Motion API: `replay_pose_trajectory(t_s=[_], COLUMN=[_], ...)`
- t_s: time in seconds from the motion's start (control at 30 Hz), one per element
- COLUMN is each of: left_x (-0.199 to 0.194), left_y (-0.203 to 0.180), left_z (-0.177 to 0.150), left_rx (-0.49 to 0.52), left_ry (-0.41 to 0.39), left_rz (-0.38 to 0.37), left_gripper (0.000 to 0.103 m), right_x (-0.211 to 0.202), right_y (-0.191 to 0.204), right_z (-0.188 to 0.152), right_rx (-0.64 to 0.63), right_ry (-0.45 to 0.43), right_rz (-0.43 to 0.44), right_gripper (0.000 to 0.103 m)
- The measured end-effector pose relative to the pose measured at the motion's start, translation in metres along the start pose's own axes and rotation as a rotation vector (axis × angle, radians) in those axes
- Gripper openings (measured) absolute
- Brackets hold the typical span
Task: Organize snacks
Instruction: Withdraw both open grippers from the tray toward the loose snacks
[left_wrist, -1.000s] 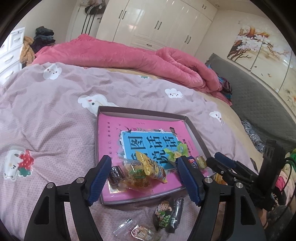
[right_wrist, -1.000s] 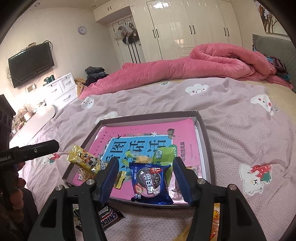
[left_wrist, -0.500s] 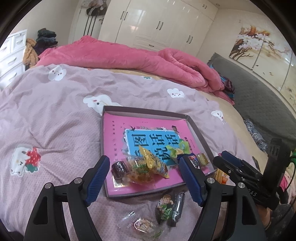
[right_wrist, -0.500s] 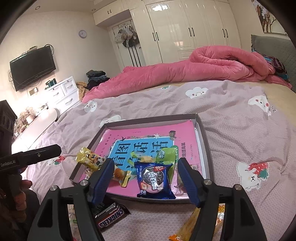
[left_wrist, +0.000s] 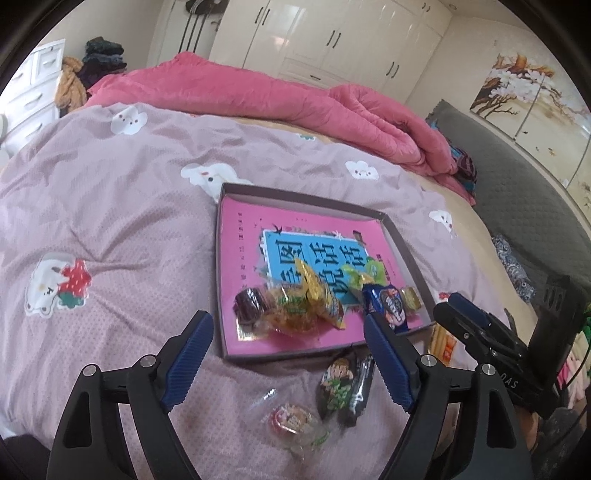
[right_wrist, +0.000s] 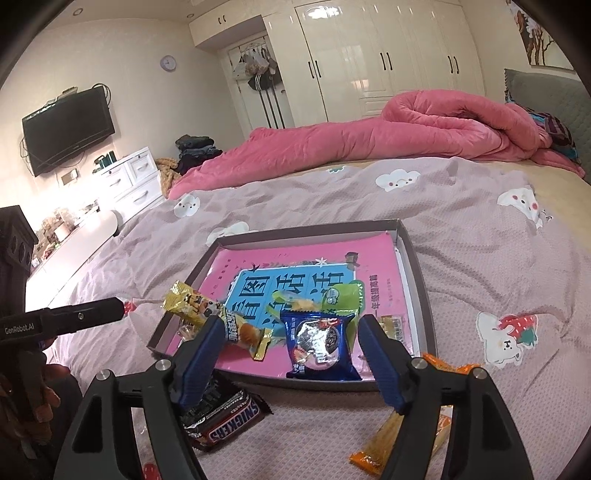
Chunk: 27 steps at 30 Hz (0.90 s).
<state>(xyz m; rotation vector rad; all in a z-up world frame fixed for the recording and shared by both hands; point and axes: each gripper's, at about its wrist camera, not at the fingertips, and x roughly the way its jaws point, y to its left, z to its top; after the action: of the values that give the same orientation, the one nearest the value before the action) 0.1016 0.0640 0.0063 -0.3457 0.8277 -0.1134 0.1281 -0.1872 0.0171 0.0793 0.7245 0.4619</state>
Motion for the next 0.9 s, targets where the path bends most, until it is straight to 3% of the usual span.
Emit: replay_pose_trajectory(t_s=[0.43, 0.9], left_x=[0.002, 0.014], left_y=[0.002, 0.006], left_z=[-0.016, -0.037], left_rx=[-0.022, -0.030], left_ry=[0.063, 0.171], left_rz=[0.015, 0.060], left_gripper=[0.085, 0.085], right_x=[0.003, 0.022], right_y=[0.006, 0.008], right_z=[-0.008, -0.026], right_rx=[0.017, 0.092], right_ry=[0.043, 0.179], right_rz=[0.007, 0.047], right_gripper=[0.074, 0.074])
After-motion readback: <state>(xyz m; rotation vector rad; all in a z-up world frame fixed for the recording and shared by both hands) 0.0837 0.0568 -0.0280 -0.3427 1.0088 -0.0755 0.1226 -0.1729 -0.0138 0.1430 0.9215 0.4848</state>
